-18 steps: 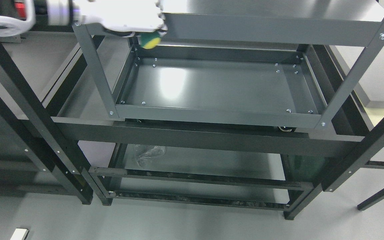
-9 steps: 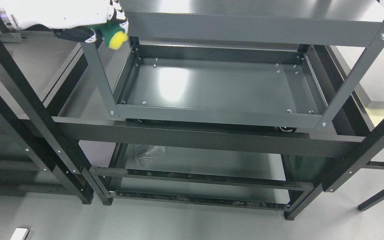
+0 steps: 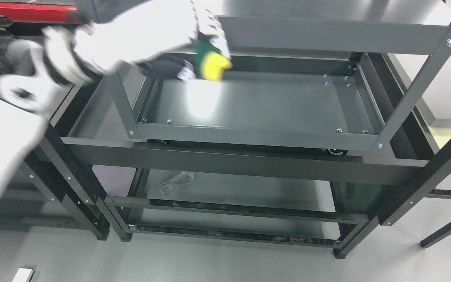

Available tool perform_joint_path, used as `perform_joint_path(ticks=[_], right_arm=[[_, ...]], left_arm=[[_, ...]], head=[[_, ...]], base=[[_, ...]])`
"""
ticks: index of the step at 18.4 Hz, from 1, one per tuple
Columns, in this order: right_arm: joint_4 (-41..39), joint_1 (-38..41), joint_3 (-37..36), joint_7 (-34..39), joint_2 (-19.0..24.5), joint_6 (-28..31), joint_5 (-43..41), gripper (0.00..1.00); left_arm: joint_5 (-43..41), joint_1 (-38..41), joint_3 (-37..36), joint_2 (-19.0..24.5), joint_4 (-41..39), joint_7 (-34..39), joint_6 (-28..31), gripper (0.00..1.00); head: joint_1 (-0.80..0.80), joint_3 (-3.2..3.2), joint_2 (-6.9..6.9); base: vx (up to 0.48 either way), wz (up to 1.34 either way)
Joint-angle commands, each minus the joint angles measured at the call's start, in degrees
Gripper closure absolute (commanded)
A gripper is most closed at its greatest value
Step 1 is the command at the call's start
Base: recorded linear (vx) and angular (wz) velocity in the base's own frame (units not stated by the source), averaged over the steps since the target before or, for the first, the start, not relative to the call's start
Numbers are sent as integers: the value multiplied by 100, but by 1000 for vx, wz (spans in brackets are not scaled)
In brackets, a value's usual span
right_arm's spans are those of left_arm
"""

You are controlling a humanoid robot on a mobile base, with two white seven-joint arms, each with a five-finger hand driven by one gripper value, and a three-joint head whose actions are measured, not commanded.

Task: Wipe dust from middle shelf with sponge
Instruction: 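Withdraw the left hand holding the sponge down out of the shelf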

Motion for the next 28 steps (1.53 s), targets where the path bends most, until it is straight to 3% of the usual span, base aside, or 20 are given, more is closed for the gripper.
perform_joint_path(ticks=[1,6,11,16,19,23,28], right_arm=[[-100,0,0,4,-100,418,0,0],[-100,0,0,4,-100,418,0,0],[-100,0,0,4,-100,418,0,0],[-100,0,0,4,-100,418,0,0],[-100,0,0,4,-100,419,0,0],[-100,0,0,4,-100,418,0,0],[-100,0,0,-5,-100,418,0,0]], left_arm=[[-245,1687,814,-2641,687,179,-12,100],[-192,2953,1822,-2641,1479,1110,56,99],[-201,3465,3212,-2641,1323,1270,1128,97],[369,3492,3530,-2641,-275,2086,3280,96],[554,3947,3040,-2641,-1434,2158,3959,96],[773,4185,2800,-2641,-1658,2377,4004,96],[1152,4695,3335,-2641,-1701,2334,3934,97]], head=[[0,0,0],[0,0,0],[0,0,0],[0,0,0],[0,0,0],[0,0,0],[0,0,0]], base=[[0,0],[0,0],[0,0],[0,0],[0,0],[0,0],[0,0]])
